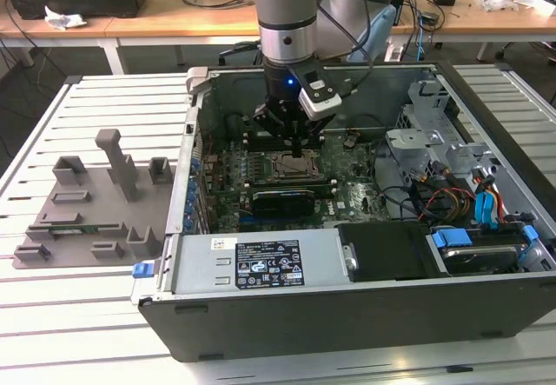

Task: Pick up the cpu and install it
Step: 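Install the second cpu locking lever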

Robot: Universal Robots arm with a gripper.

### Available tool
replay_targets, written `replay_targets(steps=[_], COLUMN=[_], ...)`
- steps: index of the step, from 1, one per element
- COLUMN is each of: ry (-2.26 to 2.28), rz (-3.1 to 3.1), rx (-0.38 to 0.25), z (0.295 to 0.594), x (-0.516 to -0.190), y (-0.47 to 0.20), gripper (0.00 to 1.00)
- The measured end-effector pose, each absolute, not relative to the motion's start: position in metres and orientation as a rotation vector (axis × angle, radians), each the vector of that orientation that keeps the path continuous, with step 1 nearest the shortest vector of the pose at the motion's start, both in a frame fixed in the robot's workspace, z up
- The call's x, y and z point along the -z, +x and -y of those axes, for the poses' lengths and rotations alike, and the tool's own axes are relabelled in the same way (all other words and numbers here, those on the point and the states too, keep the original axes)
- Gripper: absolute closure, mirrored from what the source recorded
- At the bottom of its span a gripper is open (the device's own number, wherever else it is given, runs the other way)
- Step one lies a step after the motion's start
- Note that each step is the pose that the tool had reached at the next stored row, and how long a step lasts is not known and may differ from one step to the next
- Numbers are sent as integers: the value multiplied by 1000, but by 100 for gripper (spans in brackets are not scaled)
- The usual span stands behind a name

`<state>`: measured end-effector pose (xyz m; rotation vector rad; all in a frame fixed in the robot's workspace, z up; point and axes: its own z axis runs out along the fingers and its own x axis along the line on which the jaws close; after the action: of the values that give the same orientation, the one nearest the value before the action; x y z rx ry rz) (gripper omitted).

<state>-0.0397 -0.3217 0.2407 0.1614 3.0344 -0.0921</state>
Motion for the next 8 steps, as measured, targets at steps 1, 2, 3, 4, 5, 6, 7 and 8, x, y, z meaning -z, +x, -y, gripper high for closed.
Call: replay_targets(steps=[1,2,3,4,5,6,7,8], ry=[161,161,161,161,161,161,162,161], rz=[-3034,-3034,-3034,-3034,-3034,-3034,-3034,-3034], rx=[92,92,92,92,92,92,92,92], z=[323,324,325,326,327,327,329,331], x=[-241,-241,-241,-241,-241,-241,-241,-241], y=[-40,-40,-40,-40,-40,-40,-40,-39], gripper=[89,89,89,89,89,89,89,89])
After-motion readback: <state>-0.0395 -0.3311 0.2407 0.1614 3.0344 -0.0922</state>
